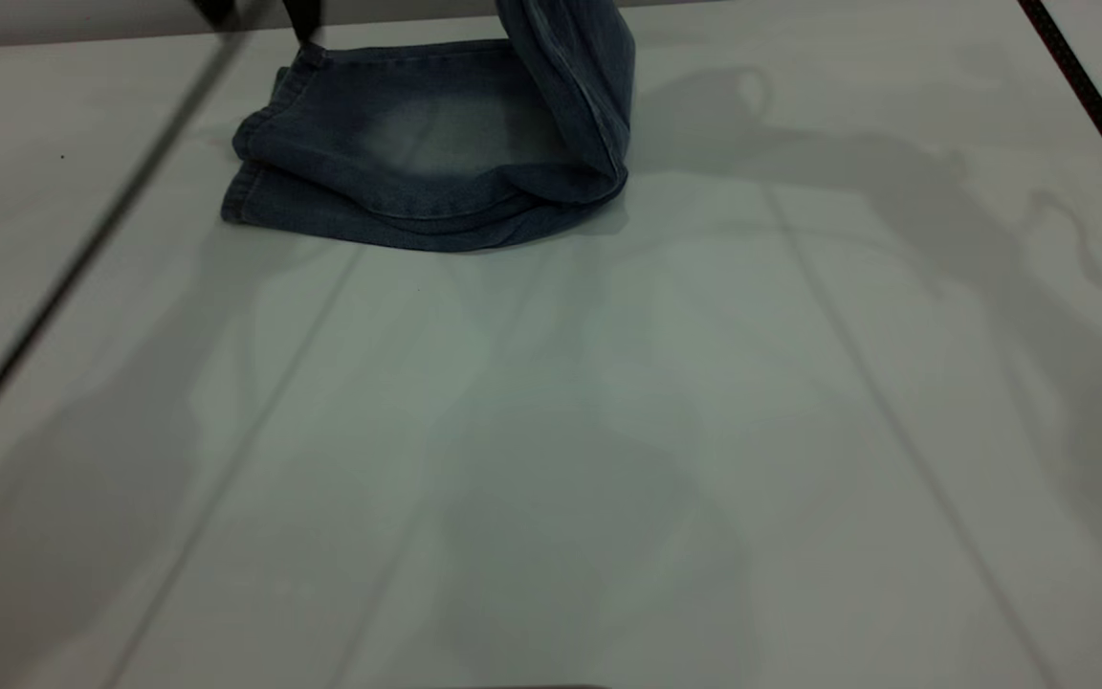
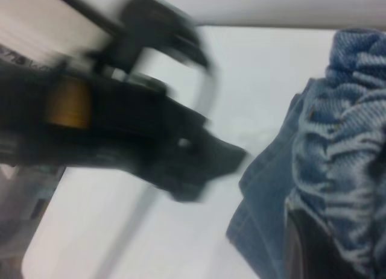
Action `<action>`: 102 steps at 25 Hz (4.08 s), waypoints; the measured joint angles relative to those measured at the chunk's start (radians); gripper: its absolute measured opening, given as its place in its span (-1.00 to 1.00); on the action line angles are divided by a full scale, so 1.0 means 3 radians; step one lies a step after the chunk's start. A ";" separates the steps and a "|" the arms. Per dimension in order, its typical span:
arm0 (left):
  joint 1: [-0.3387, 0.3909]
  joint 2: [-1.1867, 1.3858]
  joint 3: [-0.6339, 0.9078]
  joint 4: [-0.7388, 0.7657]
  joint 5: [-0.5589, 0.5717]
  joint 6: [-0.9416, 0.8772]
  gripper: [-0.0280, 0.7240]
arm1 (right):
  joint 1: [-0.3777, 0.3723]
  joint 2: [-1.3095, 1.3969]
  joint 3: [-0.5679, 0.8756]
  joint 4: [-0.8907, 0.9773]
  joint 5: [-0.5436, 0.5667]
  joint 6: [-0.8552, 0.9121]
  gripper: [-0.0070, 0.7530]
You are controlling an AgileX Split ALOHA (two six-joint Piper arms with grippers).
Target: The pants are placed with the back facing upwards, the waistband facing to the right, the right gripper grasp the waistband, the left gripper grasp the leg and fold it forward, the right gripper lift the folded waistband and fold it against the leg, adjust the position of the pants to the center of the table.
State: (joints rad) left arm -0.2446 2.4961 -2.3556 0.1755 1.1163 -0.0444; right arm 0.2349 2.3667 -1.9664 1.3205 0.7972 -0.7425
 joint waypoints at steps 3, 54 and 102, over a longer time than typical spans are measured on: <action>0.0000 -0.0182 -0.0154 0.0085 0.0158 0.0003 0.47 | 0.0049 0.0023 0.0000 0.0009 -0.0120 -0.0045 -0.75; 0.0000 0.0210 -0.0281 -0.0929 0.0186 0.2700 0.47 | -0.0504 0.0409 -0.0276 -0.1222 0.0804 0.0974 0.53; -0.0761 0.0588 -0.0624 -0.0474 0.0187 0.0719 0.47 | -0.0726 0.0392 -0.0667 -0.1551 0.1107 0.1109 0.53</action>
State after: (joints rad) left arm -0.4728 2.6726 -2.5427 0.0332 1.1724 0.1714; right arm 0.0170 2.4842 -2.1663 0.8551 1.1293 -0.4097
